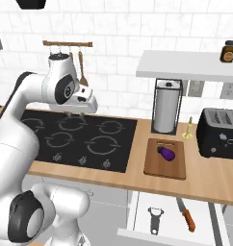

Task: Place the appropriate cutting tool for cutting the eggplant skin on the cutting board.

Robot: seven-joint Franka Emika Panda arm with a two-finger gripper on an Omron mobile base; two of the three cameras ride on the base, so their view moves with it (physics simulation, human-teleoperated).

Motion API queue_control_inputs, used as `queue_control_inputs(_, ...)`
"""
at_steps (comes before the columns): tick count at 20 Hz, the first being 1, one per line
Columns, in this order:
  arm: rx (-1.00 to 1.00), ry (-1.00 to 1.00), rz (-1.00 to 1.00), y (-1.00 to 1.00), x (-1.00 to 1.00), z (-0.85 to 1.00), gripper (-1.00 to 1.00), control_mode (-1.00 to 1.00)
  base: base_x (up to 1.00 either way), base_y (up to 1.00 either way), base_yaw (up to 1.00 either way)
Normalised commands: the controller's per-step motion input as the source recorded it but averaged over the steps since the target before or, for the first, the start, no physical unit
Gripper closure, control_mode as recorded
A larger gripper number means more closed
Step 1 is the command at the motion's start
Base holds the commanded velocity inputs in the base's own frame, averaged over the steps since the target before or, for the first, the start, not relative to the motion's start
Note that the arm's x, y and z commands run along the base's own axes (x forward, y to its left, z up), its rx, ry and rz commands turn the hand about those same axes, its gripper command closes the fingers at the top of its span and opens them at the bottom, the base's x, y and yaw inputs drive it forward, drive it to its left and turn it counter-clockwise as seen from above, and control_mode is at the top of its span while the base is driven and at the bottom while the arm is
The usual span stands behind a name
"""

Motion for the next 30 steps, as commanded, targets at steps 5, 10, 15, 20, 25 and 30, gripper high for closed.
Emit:
queue_control_inputs(5, 0.03, -0.17, -0.04, -0.18, -0.43, 0.00, -1.00, -1.00, 0.00, 0.00, 0.00)
queue_control_inputs(10, 0.17, -0.01, -0.12, -0.97, -0.59, -0.13, -1.00, -1.00, 0.00, 0.00, 0.00)
queue_control_inputs(15, 0.23, 0.13, -0.12, -1.00, -0.36, -0.28, -1.00, -1.00, 0.00, 0.00, 0.00)
queue_control_inputs(20, 0.04, 0.07, -0.03, -0.75, -0.07, -0.92, -1.00, -1.00, 0.00, 0.00, 0.00)
queue_control_inputs(25, 0.00, 0.04, 0.00, -0.55, -0.45, -0.95, -1.00, -1.00, 0.00, 0.00, 0.00)
queue_control_inputs(30, 0.00, 0.11, 0.01, -0.22, -0.42, -0.74, -1.00, -1.00, 0.00, 0.00, 0.00)
